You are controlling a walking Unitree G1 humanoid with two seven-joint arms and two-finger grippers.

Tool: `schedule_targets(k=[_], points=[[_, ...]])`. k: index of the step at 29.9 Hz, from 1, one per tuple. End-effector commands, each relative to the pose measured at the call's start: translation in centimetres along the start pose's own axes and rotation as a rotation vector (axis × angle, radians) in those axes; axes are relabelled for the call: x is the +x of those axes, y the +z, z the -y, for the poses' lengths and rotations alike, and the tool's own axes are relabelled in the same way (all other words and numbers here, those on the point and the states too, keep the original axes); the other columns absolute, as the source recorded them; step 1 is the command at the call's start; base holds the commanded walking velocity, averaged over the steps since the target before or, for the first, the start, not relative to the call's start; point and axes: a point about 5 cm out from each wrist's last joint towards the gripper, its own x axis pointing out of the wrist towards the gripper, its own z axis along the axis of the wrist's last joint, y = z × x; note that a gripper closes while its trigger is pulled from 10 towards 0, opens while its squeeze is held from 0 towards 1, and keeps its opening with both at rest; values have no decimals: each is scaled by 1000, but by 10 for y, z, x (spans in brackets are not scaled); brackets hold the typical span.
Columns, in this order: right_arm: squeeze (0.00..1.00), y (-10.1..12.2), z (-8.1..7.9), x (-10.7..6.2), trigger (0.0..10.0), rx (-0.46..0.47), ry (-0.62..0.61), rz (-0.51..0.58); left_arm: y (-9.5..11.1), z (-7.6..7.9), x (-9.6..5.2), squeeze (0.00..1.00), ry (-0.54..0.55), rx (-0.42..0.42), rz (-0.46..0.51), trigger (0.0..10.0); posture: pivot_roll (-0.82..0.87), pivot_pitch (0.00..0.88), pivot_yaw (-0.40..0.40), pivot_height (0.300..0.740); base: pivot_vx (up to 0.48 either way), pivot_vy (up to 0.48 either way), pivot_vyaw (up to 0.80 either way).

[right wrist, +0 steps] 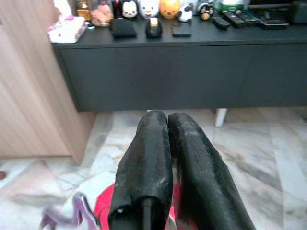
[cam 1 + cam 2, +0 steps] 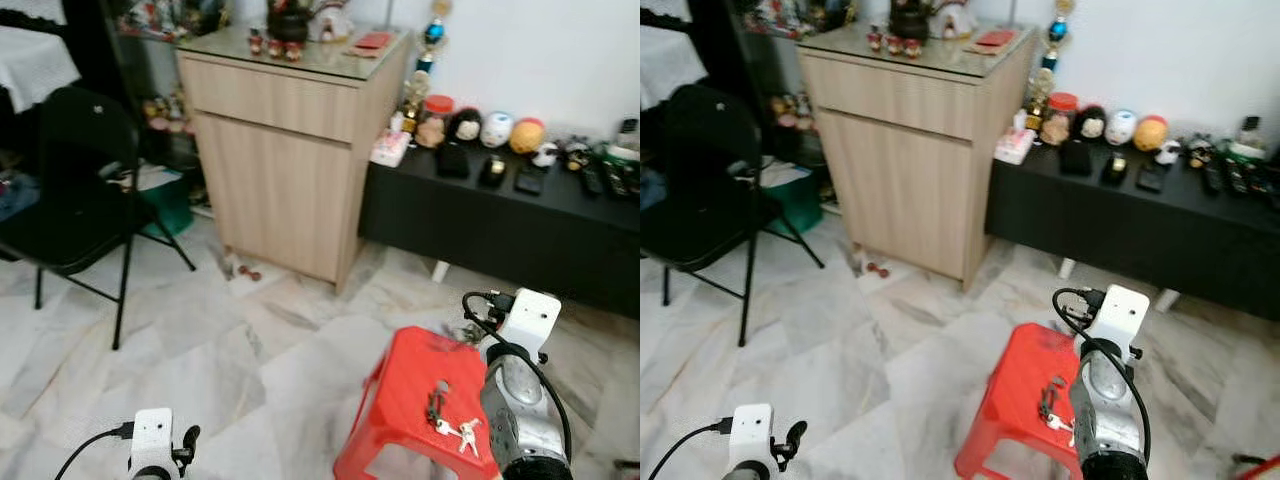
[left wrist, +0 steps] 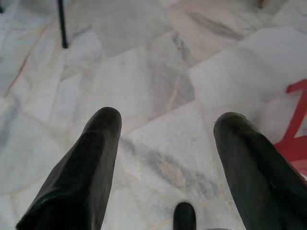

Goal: Hang keys on a hook

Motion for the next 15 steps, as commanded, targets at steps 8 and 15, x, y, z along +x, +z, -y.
schedule_targets(k=[8,15], points=[[0,4,-8,2,10000,5,32,9,2,3,1,0,-6,21,3,10000,157,0,-72,740,0,-289,-787],[0,3,-12,2,10000,12,37,5,2,2,1,0,1,8,2,10000,165,0,-68,740,0,-37,-788]])
